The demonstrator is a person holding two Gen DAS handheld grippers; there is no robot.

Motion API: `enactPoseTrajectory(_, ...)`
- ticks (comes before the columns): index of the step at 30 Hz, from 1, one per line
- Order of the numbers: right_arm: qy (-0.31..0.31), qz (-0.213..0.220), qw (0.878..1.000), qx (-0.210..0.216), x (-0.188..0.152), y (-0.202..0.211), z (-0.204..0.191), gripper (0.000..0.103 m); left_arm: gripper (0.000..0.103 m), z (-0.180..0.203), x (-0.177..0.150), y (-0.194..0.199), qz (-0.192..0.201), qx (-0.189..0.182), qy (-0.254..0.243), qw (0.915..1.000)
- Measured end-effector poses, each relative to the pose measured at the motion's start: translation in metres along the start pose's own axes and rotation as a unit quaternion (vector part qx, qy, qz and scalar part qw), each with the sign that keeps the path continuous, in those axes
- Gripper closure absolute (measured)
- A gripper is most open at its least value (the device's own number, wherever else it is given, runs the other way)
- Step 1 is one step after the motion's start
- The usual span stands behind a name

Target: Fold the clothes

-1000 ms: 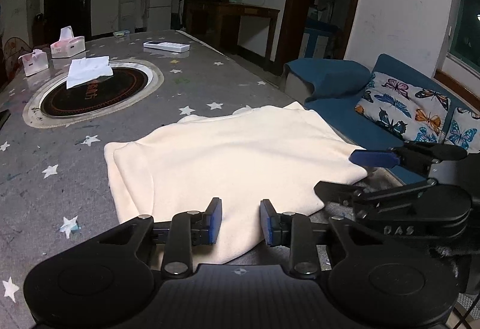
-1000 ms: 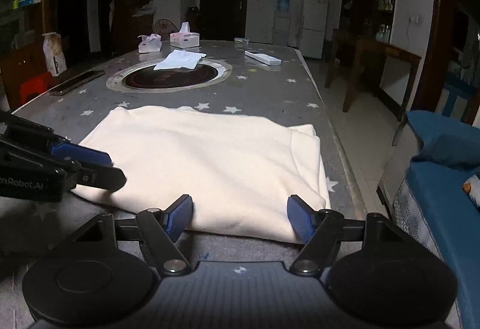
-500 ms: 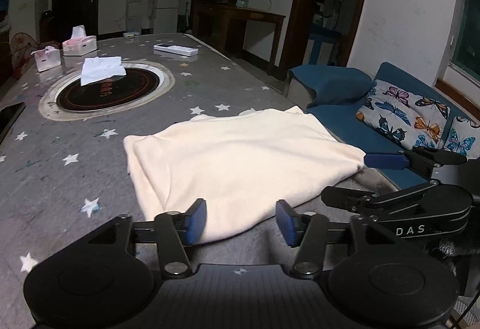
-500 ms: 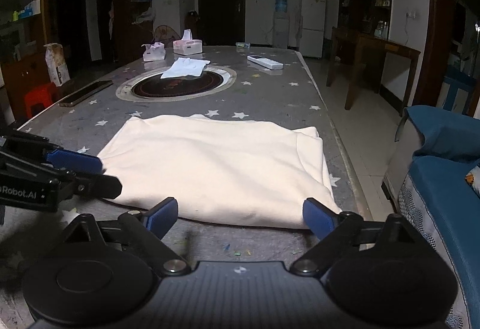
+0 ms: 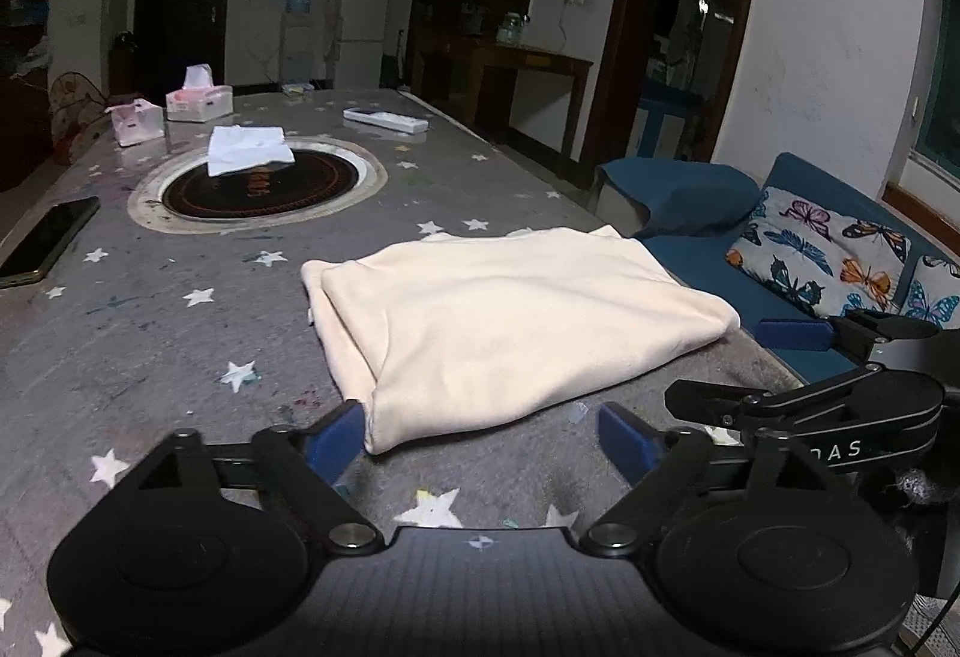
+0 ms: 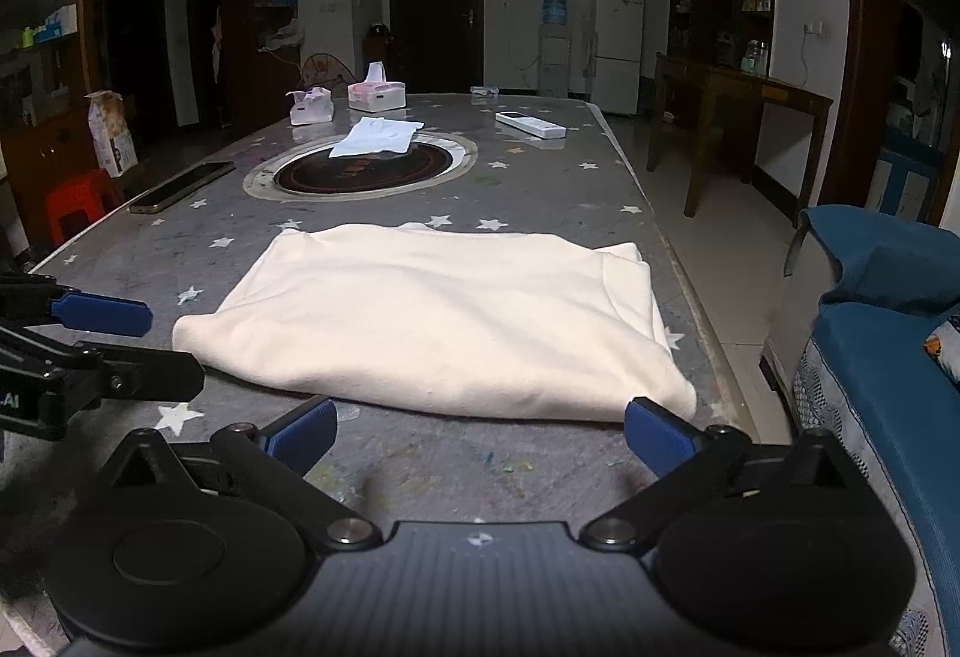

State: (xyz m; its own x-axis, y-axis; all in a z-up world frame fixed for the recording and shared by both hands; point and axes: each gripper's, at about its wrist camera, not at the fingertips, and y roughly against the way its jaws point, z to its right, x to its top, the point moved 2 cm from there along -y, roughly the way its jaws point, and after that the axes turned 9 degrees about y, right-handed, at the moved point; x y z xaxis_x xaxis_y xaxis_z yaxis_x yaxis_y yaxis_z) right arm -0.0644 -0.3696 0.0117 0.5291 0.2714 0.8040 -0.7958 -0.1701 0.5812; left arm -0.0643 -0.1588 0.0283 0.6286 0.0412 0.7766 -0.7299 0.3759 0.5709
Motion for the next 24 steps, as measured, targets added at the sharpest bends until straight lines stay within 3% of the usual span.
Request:
enactPoseTrajectory(3,-0.001,0.001,1.000,-0.007,-0.004,0.004,-0.004,0.000,0.000,0.000,-0.003,0.007,0.011,0.000,0.001,0.9999)
enactPoseTrajectory(15,-0.038,0.021,0.999,0.008,-0.015,0.022,-0.008,0.000,0.000,-0.005,-0.014,0.026,0.044,0.020,0.021,0.9986)
enactPoseTrajectory(24,-0.028,0.016,0.999,0.001,-0.020,0.028,-0.014,0.000,0.000,-0.002,-0.022,0.031,0.025,0.033,0.024,0.9988)
